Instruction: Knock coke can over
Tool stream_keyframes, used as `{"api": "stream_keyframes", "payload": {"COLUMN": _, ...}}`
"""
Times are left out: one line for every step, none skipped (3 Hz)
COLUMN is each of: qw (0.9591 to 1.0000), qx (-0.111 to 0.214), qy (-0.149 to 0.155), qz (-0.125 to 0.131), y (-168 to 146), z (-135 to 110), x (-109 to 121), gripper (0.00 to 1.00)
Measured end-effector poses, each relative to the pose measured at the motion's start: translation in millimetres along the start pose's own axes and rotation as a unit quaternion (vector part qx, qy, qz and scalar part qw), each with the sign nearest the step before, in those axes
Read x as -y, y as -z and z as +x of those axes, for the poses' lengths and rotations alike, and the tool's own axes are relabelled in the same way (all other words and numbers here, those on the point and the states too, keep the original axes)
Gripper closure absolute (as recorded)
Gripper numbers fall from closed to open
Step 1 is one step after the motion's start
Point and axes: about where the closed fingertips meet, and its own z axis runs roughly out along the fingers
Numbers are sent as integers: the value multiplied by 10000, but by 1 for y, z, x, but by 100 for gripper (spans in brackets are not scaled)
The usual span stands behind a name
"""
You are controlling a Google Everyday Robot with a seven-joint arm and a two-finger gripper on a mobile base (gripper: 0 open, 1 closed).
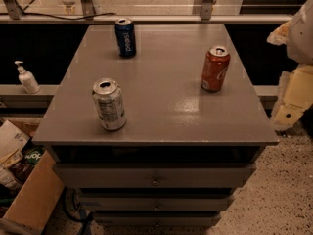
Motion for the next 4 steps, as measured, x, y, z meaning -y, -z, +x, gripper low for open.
{"api": "stream_keyframes", "payload": {"qw": 10000, "qx": 1, "qy": 0, "qz": 1, "y": 0, "z": 0, "x": 0, "gripper": 0}}
{"api": "stream_keyframes", "payload": {"qw": 9998, "qx": 188, "qy": 12, "qz": 48, "y": -2, "z": 2, "x": 3, "gripper": 0}}
{"api": "stream_keyframes", "payload": {"qw": 9978, "qx": 616, "qy": -232, "qz": 67, "y": -16, "z": 11, "x": 7, "gripper": 0}}
{"api": "stream_keyframes", "payload": {"qw": 9920, "qx": 1148, "qy": -506, "qz": 116, "y": -34, "z": 16, "x": 14, "gripper": 0}}
